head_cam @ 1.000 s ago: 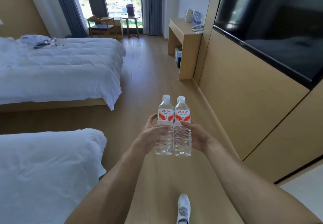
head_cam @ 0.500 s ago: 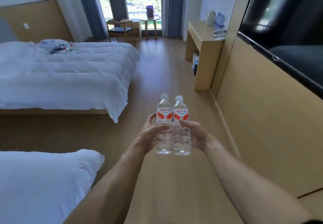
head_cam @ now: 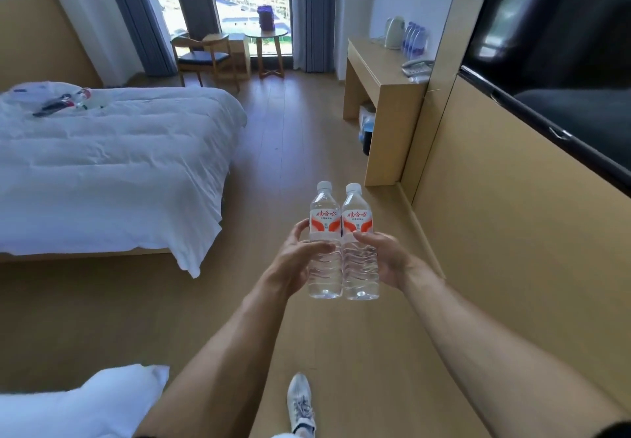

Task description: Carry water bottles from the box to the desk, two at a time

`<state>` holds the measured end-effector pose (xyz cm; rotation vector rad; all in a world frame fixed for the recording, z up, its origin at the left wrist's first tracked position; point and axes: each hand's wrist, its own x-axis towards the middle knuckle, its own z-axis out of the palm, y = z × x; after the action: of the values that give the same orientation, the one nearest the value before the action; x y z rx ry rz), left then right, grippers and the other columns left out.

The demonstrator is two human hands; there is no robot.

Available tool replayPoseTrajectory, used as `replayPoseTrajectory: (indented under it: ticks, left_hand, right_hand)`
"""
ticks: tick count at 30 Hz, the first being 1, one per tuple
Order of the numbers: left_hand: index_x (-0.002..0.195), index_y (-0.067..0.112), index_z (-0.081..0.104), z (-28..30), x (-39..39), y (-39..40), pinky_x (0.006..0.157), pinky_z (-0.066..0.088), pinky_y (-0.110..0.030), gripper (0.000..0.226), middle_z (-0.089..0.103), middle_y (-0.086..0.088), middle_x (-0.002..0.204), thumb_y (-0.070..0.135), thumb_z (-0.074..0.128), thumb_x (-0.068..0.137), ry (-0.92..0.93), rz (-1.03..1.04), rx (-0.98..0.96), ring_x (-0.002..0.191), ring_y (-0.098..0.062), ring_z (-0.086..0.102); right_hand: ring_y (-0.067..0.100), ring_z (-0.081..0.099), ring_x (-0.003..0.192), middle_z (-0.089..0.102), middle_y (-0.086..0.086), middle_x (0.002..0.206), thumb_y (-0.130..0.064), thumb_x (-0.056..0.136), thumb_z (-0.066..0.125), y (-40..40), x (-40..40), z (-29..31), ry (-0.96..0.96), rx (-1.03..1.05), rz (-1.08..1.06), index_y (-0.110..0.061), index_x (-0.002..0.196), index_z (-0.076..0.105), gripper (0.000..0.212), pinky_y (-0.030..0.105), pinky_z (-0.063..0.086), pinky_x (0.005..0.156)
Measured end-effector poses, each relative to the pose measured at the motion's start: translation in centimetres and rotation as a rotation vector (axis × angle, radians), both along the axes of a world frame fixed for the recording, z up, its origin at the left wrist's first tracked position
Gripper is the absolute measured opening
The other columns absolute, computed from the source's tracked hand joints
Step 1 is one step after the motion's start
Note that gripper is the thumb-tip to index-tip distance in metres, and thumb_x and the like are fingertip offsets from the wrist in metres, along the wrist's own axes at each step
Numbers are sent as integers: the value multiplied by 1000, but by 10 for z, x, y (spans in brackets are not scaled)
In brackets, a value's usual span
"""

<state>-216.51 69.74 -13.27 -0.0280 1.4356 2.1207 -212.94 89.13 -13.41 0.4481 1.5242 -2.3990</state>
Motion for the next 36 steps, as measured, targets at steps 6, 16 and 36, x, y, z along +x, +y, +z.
replayPoseTrajectory:
  ticks: [6,16,36]
  left_hand:
    - [143,18,35,-2,-129,23,76,60,-51,84,68,-23,118,-9,78,77,-22,-58,20,100,-39,72]
    - [145,19,32,8,-299,48,88,56,-58,94,67,-24,119,-6,77,66,21,-137,28,105,-41,70]
    - [145,24,28,10,-653,138,92,55,-59,102,57,-25,129,-7,80,63,-37,-1,-23,108,-40,69]
  right_hand:
    - [44,58,112,51,34,139,-11,98,57,14,-117,8,-58,29,-111,7,139,50,45,60,41,109]
    - [44,58,117,55,31,138,-12,99,57,37,-277,22,-76,46,-150,5,138,51,44,59,46,104]
    - [49,47,133,51,31,142,-14,100,55,135,-662,13,-77,-14,62,3,143,45,47,61,35,113]
